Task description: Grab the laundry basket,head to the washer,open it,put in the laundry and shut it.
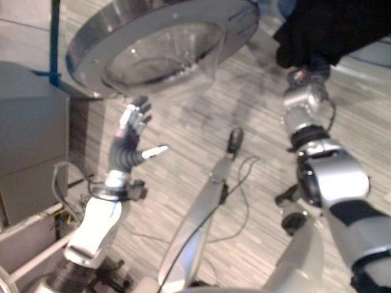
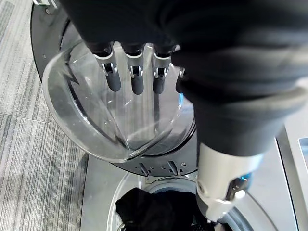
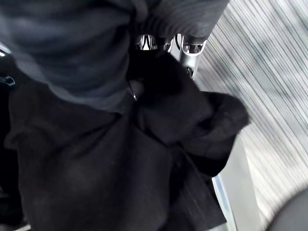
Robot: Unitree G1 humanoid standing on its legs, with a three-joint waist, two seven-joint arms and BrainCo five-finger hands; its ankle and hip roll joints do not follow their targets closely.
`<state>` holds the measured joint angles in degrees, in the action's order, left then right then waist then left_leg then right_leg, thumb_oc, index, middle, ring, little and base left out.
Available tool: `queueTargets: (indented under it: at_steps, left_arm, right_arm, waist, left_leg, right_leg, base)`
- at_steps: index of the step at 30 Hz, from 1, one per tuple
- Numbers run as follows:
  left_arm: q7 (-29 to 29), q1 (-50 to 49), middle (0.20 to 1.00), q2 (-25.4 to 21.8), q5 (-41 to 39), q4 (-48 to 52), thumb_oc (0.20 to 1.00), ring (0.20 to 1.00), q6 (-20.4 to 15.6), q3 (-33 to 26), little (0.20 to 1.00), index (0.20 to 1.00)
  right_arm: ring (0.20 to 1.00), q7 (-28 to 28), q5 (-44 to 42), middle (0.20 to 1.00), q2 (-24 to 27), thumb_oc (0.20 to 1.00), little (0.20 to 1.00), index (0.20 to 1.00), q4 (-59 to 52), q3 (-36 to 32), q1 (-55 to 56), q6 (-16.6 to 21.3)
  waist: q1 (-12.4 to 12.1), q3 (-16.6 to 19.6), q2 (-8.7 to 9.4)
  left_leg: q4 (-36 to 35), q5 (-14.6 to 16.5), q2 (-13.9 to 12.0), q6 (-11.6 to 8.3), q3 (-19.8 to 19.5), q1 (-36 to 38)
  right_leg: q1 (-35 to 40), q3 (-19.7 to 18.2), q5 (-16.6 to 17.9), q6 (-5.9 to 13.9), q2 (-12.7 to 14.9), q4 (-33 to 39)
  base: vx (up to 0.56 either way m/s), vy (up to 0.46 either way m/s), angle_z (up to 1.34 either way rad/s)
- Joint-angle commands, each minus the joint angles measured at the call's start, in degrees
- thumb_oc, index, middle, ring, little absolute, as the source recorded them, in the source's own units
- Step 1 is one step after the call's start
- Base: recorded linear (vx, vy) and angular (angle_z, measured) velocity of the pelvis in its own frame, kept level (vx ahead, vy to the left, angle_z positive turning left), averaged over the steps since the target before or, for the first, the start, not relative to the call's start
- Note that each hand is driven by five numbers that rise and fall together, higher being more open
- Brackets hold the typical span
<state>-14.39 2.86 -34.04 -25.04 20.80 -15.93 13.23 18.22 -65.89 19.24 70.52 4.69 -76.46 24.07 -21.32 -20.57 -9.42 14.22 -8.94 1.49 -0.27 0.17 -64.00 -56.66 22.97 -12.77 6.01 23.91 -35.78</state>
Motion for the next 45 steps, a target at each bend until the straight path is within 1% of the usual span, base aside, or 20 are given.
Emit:
queueTargets:
  at_steps: [1, 6, 8, 9, 12, 13, 15, 16, 17, 18, 19, 20, 21, 23, 26, 30, 32, 33, 36, 45]
  left_arm:
    - [-0.21, 0.45, 1.0, 0.58, -0.36, 1.8, 1.0, 1.0, -2.91, -0.67, 1.0, 1.0]
    - [-0.11, -0.16, 1.0, 0.53, -0.33, 1.51, 1.0, 1.0, -2.77, -0.92, 1.0, 1.0]
    - [0.28, -0.73, 1.0, 0.27, -0.85, 1.23, 1.0, 1.0, -2.62, -1.08, 1.0, 1.0]
    - [0.34, -0.65, 1.0, 0.18, -0.91, 1.25, 1.0, 1.0, -2.61, -1.0, 1.0, 1.0]
    - [0.78, -1.15, 1.0, -1.0, -1.79, 1.51, 1.0, 1.0, -2.62, -1.4, 1.0, 1.0]
    - [0.78, -1.05, 1.0, -2.06, -2.68, 2.25, 1.0, 1.0, -2.51, -1.36, 1.0, 1.0]
    - [0.96, -1.77, 1.0, -3.03, -3.1, 2.61, 1.0, 1.0, -2.49, -1.69, 1.0, 1.0]
    - [0.88, -2.0, 1.0, -3.4, -3.25, 2.62, 1.0, 1.0, -2.56, -1.89, 1.0, 1.0]
    - [0.87, -2.2, 1.0, -3.26, -3.36, 2.88, 1.0, 1.0, -2.51, -1.89, 1.0, 1.0]
    - [0.82, -2.2, 1.0, -3.03, -3.42, 3.01, 1.0, 1.0, -2.34, -1.99, 1.0, 1.0]
    - [0.69, -2.17, 1.0, -2.98, -3.4, 3.09, 1.0, 1.0, -2.26, -2.19, 1.0, 1.0]
    - [0.68, -2.25, 1.0, -2.87, -3.25, 3.13, 1.0, 1.0, -2.23, -2.29, 1.0, 1.0]
    - [0.73, -2.09, 1.0, -2.57, -3.1, 3.17, 1.0, 1.0, -2.07, -2.36, 1.0, 1.0]
    - [0.89, -2.28, 1.0, -2.32, -2.98, 3.19, 1.0, 1.0, -2.1, -2.58, 1.0, 1.0]
    - [1.53, -2.31, 1.0, -1.38, -2.39, 3.34, 1.0, 1.0, -2.17, -3.06, 1.0, 1.0]
    - [1.49, -2.12, 1.0, -0.92, -2.13, 3.14, 1.0, 1.0, -2.43, -3.77, 1.0, 1.0]
    - [1.49, -2.24, 1.0, -0.64, -1.85, 3.01, 1.0, 1.0, -2.62, -4.32, 1.0, 1.0]
    - [1.57, -2.59, 1.0, -0.66, -1.83, 2.82, 1.0, 1.0, -2.73, -4.69, 1.0, 1.0]
    - [1.01, -2.48, 1.0, -0.68, -1.54, 2.14, 1.0, 1.0, -3.01, -4.75, 1.0, 1.0]
    - [1.18, -3.41, 1.0, -1.28, -1.85, 2.44, 1.0, 1.0, -3.04, -4.91, 1.0, 1.0]
  right_arm:
    - [0.2, -2.62, -1.26, 0.2, -1.47, 0.2, 0.2, 0.2, -9.91, 2.19, 0.47, 3.25]
    - [0.2, -1.34, 0.35, 0.2, -0.87, 0.2, 0.2, 0.2, -19.38, 1.5, 1.14, 6.38]
    - [0.2, 0.93, 3.1, 0.2, 2.74, 0.2, 0.2, 0.2, -26.56, -0.18, 0.97, 9.39]
    - [0.2, 1.38, 3.47, 0.2, 2.75, 0.2, 0.2, 0.2, -26.94, -0.29, 1.15, 9.42]
    - [0.2, 6.19, 6.36, 0.2, 9.92, 0.2, 0.2, 0.2, -29.4, -3.06, -0.34, 12.09]
    - [0.2, 10.43, 8.59, 0.2, 15.59, 0.2, 0.2, 0.2, -26.84, -3.13, -2.47, 11.75]
    - [0.2, 12.66, 11.22, 0.2, 20.21, 0.2, 0.2, 0.2, -22.72, -0.61, -3.69, 8.93]
    - [0.332, 13.38, 12.66, 0.332, 21.82, 0.332, 0.332, 0.332, -20.14, 1.49, -4.21, 6.87]
    - [0.216, 13.48, 13.29, 0.216, 22.37, 0.216, 0.216, 0.216, -17.63, 2.92, -4.96, 4.88]
    - [0.272, 12.94, 13.04, 0.272, 22.16, 0.272, 0.272, 0.272, -16.64, 3.39, -4.68, 4.1]
    - [0.498, 12.8, 13.02, 0.498, 21.6, 0.498, 0.498, 0.498, -15.63, 3.42, -4.06, 3.35]
    - [1.0, 12.39, 13.38, 1.0, 20.99, 1.0, 1.0, 1.0, -15.15, 3.49, -3.14, 2.65]
    - [1.0, 11.26, 14.06, 1.0, 19.67, 1.0, 1.0, 1.0, -13.71, 4.21, -1.71, 0.73]
    - [1.0, 10.03, 14.06, 1.0, 18.92, 1.0, 1.0, 1.0, -13.39, 4.66, -0.88, -0.03]
    - [1.0, 5.3, 11.82, 1.0, 14.72, 1.0, 1.0, 1.0, -9.67, 5.48, 1.4, -2.18]
    - [1.0, 1.8, 9.1, 1.0, 12.36, 1.0, 1.0, 1.0, -8.03, 5.79, 1.78, -2.26]
    - [1.0, 0.0, 8.01, 1.0, 11.47, 1.0, 1.0, 1.0, -10.57, 6.23, 2.85, -1.21]
    - [1.0, -0.27, 8.66, 1.0, 10.29, 1.0, 1.0, 1.0, -15.48, 6.21, 5.42, 0.46]
    - [1.0, 0.39, 10.37, 1.0, 8.13, 1.0, 1.0, 1.0, -20.12, 5.08, 9.03, 1.3]
    - [1.0, 1.26, 11.83, 1.0, 6.8, 1.0, 1.0, 1.0, -18.85, 3.76, 9.38, 0.53]
  waist:
    - [-2.44, -0.89, -1.01]
    - [-1.57, -0.43, -0.05]
    - [-0.58, 0.18, 1.22]
    - [-0.68, 0.1, 1.21]
    - [-0.02, 0.97, 2.32]
    - [-0.37, 1.2, 2.48]
    - [-0.58, 1.78, 2.87]
    - [-0.67, 1.87, 3.1]
    - [-0.71, 1.88, 2.95]
    - [-0.47, 1.72, 2.83]
    - [-0.29, 1.66, 2.73]
    - [-0.14, 1.56, 2.63]
    - [0.01, 1.3, 2.38]
    - [0.14, 1.31, 2.3]
    - [0.6, 0.76, 1.96]
    - [0.59, 0.66, 2.13]
    - [0.85, 0.36, 2.41]
    - [1.41, 0.02, 2.67]
    - [1.91, -0.28, 3.07]
    - [2.24, -0.79, 3.01]
  left_leg:
    - [5.1, 9.21, 1.76, 0.48, 1.24, -2.28]
    - [5.52, 9.25, 1.62, 0.44, 1.14, -1.93]
    - [5.43, 9.33, 1.47, 0.45, 0.85, -1.03]
    - [5.37, 9.31, 1.49, 0.44, 0.83, -0.9]
    - [4.65, 9.18, 1.5, 0.23, 0.35, 0.3]
    - [3.91, 8.82, 1.72, -0.01, -0.02, 0.98]
    - [3.34, 8.64, 1.8, -0.15, -0.21, 1.53]
    - [3.22, 8.57, 1.74, -0.12, -0.21, 1.7]
    - [3.23, 8.55, 1.62, -0.06, -0.03, 1.77]
    - [3.38, 8.58, 1.49, 0.01, 0.12, 1.71]
    - [3.51, 8.61, 1.34, 0.07, 0.27, 1.73]
    - [3.43, 8.6, 1.24, 0.07, 0.47, 1.7]
    - [3.35, 8.52, 1.01, 0.07, 0.81, 1.49]
    - [3.26, 8.48, 0.95, 0.05, 0.96, 1.41]
    - [3.07, 8.29, 0.53, -0.07, 1.52, 0.93]
    - [2.8, 8.12, 0.37, -0.12, 1.61, 0.7]
    - [2.63, 8.0, 0.26, -0.17, 1.53, 0.98]
    - [2.93, 8.15, 0.25, -0.09, 1.55, 1.36]
    - [2.85, 8.24, 0.13, -0.03, 1.51, 2.21]
    - [2.46, 7.81, 0.15, -0.11, 1.27, 2.3]
  right_leg:
    - [6.02, 0.37, -2.37, -0.1, -4.28, 3.08]
    - [6.55, 0.37, -2.36, -0.24, -4.52, 2.83]
    - [7.93, 0.48, -2.12, -0.17, -4.69, 3.52]
    - [8.13, 0.54, -2.09, -0.15, -4.7, 3.67]
    - [10.11, 0.92, -1.81, 0.01, -4.95, 5.19]
    - [11.33, 1.52, -1.94, -0.12, -5.06, 5.94]
    - [11.69, 1.54, -2.04, -0.18, -5.18, 6.12]
    - [11.68, 1.55, -2.01, -0.27, -5.23, 6.07]
    - [11.5, 1.4, -1.99, -0.37, -5.18, 5.93]
    - [11.25, 1.15, -1.96, -0.47, -5.23, 5.82]
    - [11.07, 0.84, -1.97, -0.61, -5.25, 5.76]
    - [10.84, 0.64, -1.96, -0.67, -5.26, 5.75]
    - [10.32, 0.55, -1.91, -0.77, -5.17, 5.6]
    - [9.92, 0.35, -1.88, -0.81, -5.2, 5.49]
    - [8.74, -0.29, -1.5, -0.8, -5.37, 5.58]
    - [8.15, -0.52, -1.28, -0.71, -5.46, 5.57]
    - [8.31, -0.56, -1.16, -0.69, -5.55, 5.56]
    - [8.75, -0.56, -1.08, -0.74, -5.74, 5.46]
    - [9.76, -0.39, -0.99, -0.77, -5.89, 5.75]
    - [9.52, -0.23, -1.04, -1.03, -6.08, 5.46]
  base:
    - [0.0, 0.0, 0.0]
    - [0.0, -0.008, 0.01]
    - [0.0, -0.016, 0.01]
    - [0.0, 0.0, 0.0]
    - [0.0, -0.049, 0.04]
    - [-0.01, -0.052, 0.05]
    - [0.0, -0.021, 0.02]
    - [0.0, 0.0, 0.0]
    - [0.0, 0.0, 0.0]
    - [0.0, 0.0, 0.0]
    - [-0.02, 0.021, -0.03]
    - [-0.03, 0.025, -0.07]
    - [-0.03, 0.027, -0.08]
    - [-0.02, 0.022, -0.09]
    - [-0.02, 0.024, -0.08]
    - [-0.01, 0.005, -0.06]
    - [0.0, 0.0, 0.0]
    - [-0.01, -0.016, 0.03]
    - [-0.01, -0.01, 0.0]
    - [0.0, -0.002, -0.01]
